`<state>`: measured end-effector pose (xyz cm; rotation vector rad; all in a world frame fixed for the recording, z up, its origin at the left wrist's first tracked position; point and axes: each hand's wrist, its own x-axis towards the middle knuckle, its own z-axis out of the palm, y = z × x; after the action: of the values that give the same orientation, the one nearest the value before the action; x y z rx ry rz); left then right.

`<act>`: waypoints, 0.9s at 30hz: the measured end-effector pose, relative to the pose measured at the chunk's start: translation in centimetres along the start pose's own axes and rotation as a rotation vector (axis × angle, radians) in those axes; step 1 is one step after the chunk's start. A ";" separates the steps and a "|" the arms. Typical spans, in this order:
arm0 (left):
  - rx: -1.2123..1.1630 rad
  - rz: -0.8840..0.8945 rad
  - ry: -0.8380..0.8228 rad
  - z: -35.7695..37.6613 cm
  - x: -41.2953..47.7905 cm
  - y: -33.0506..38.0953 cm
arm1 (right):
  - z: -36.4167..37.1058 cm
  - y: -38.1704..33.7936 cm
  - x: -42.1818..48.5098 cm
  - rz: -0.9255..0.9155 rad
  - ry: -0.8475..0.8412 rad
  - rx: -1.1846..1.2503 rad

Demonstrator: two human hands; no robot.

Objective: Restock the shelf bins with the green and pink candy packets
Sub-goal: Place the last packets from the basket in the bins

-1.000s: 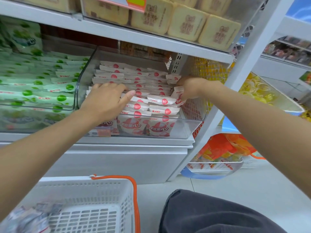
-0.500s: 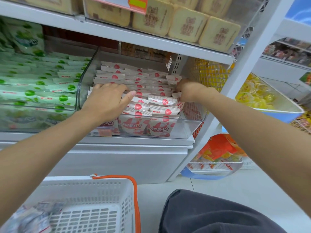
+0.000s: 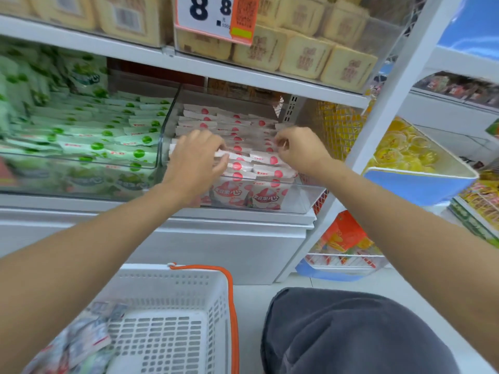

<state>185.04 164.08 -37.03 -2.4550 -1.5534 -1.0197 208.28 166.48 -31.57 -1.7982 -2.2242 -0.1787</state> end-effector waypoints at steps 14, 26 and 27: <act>-0.176 -0.588 -0.880 0.9 -24.4 -10.0 | 16.7 -18.0 -16.2 -0.286 -0.708 0.165; 0.604 -0.467 -1.225 7.1 -36.3 -17.8 | 23.5 -20.2 -19.8 -0.379 -1.074 0.032; 0.623 -0.460 -1.282 7.0 -36.6 -18.2 | 23.7 -20.1 -19.8 -0.373 -1.086 0.035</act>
<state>163.52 147.03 -68.19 -2.2481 -2.1984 1.2150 189.27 149.81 -58.37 -1.6063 -3.1942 0.9877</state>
